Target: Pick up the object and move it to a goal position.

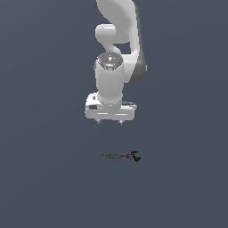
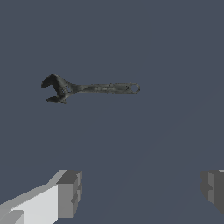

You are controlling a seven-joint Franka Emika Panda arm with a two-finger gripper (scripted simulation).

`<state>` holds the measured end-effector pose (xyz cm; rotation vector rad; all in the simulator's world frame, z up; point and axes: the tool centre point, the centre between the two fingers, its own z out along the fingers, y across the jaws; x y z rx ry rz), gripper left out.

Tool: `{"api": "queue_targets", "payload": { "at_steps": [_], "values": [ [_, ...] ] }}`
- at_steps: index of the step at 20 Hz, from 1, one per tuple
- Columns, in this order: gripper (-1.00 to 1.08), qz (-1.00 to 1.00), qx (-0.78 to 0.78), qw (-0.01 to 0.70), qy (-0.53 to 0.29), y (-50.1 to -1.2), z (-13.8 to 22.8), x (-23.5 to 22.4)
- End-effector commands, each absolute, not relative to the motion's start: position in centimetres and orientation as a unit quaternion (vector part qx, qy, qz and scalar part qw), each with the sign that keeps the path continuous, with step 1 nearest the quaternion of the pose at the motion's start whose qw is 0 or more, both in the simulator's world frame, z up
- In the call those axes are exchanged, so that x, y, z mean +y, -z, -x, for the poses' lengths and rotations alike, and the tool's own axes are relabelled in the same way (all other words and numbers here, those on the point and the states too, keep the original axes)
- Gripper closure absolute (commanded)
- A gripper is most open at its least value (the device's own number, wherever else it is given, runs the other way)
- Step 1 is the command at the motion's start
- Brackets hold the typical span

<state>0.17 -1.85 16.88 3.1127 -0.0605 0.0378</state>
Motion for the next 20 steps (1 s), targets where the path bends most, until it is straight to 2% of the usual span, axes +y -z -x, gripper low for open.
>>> {"api": "queue_targets", "payload": {
  "at_steps": [1, 20],
  "values": [
    [-0.92, -1.0, -0.019, 0.014, -0.012, -16.9, -0.2, -1.9],
    [-0.92, -0.999, 0.04, 0.025, -0.002, -16.3, -0.2, -0.2]
  ]
}}
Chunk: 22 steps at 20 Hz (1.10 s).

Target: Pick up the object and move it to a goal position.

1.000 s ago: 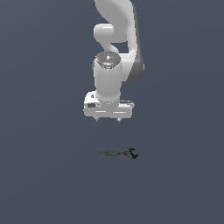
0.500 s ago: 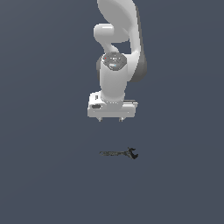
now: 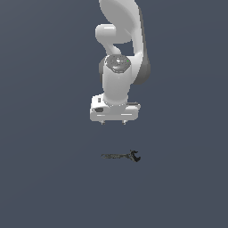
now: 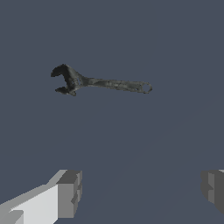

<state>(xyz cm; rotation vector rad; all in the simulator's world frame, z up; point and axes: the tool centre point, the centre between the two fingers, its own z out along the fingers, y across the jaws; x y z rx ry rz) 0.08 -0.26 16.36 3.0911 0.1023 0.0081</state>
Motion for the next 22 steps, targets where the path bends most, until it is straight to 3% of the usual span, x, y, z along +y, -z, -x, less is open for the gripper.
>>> {"api": "queue_targets", "payload": {
  "at_steps": [1, 22],
  "values": [
    [-0.92, -0.999, 0.046, 0.025, -0.002, -16.2, -0.3, -0.2],
    [-0.92, -0.953, 0.302, 0.024, 0.008, -12.4, -4.2, 1.5]
  ]
}}
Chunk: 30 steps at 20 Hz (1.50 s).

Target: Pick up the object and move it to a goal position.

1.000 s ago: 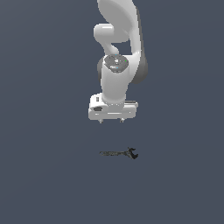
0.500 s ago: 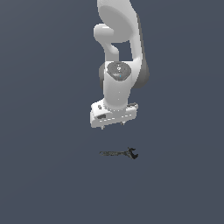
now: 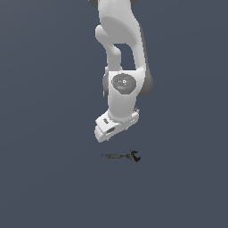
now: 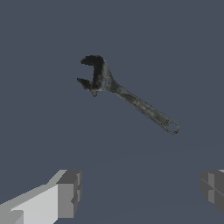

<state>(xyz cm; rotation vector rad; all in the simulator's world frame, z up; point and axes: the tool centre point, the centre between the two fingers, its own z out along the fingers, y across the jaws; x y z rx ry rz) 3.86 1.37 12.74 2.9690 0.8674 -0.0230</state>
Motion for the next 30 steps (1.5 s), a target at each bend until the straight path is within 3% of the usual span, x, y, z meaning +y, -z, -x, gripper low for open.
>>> {"api": "queue_targets", "payload": {
  "at_steps": [1, 30],
  "values": [
    [-0.92, -0.948, 0.316, 0.023, 0.008, -12.2, -4.4, 1.6],
    [-0.92, -0.773, 0.634, 0.002, 0.002, -6.2, -9.1, 3.6]
  ]
}}
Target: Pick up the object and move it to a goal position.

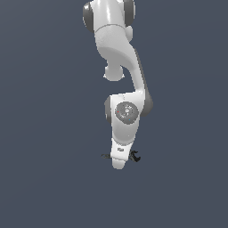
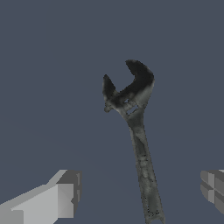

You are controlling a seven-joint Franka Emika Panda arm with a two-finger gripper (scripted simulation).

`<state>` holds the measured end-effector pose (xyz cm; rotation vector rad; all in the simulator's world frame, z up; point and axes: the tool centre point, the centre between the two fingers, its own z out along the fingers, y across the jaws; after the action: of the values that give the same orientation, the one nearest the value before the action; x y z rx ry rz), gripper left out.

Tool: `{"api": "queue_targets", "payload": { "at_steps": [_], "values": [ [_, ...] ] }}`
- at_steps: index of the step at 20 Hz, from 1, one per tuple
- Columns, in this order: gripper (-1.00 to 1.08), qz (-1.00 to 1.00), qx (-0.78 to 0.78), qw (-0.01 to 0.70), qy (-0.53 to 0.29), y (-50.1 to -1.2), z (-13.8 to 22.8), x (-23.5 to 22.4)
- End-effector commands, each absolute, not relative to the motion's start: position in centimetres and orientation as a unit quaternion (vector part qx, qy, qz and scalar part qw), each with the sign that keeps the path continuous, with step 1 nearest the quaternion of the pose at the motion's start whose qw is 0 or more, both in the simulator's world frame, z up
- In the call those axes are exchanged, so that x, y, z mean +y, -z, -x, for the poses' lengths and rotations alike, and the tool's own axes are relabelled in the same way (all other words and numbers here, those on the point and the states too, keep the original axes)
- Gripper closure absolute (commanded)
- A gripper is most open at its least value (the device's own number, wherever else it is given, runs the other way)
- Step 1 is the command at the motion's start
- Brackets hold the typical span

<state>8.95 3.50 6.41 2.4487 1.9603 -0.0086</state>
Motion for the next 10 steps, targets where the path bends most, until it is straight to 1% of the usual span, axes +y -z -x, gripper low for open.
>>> {"api": "queue_targets", "payload": {
  "at_steps": [1, 10],
  "values": [
    [-0.92, -0.769, 0.639, 0.001, 0.001, -6.14, -9.17, 3.57],
    [-0.92, -0.757, 0.654, 0.0, 0.0, -5.78, -9.39, 3.63]
  ]
}}
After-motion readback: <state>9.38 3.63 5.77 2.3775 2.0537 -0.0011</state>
